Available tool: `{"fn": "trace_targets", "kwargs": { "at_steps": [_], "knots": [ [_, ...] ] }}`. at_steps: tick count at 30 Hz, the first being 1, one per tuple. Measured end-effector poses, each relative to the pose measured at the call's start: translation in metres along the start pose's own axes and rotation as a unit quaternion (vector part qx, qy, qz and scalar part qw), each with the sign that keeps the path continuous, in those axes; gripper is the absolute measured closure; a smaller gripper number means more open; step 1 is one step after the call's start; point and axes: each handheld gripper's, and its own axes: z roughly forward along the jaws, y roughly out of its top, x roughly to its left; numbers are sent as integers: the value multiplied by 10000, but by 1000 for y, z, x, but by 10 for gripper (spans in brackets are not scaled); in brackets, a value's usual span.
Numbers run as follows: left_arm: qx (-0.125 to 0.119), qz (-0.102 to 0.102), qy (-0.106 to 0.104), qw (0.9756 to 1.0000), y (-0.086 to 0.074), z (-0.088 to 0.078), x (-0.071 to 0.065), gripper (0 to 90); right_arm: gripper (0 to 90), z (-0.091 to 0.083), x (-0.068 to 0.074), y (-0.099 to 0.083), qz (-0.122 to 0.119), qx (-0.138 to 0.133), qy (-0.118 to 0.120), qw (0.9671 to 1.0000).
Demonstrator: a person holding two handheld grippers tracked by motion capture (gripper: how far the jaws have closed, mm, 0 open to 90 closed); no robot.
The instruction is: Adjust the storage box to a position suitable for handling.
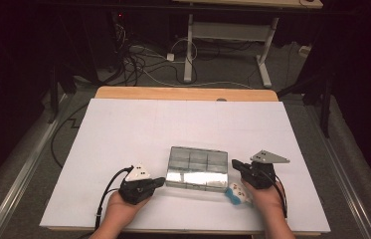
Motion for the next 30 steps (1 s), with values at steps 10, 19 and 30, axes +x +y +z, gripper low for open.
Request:
{"fn": "trace_targets", "kwargs": {
  "at_steps": [10, 19, 30],
  "knots": [
    [-254, -425, 322, 9983, -22, -20, 15, 873, 900, 21, -2, 5, -191, 319, -79, 9993],
    [-348, -517, 485, 9969, -22, -25, 20, 870, 900, 26, 8, 10, -460, 428, 124, 9979],
    [-195, -762, 453, 9959, -24, -22, 26, 873, 900, 25, 20, 12, -634, 417, 308, 9966]
  ]
}}
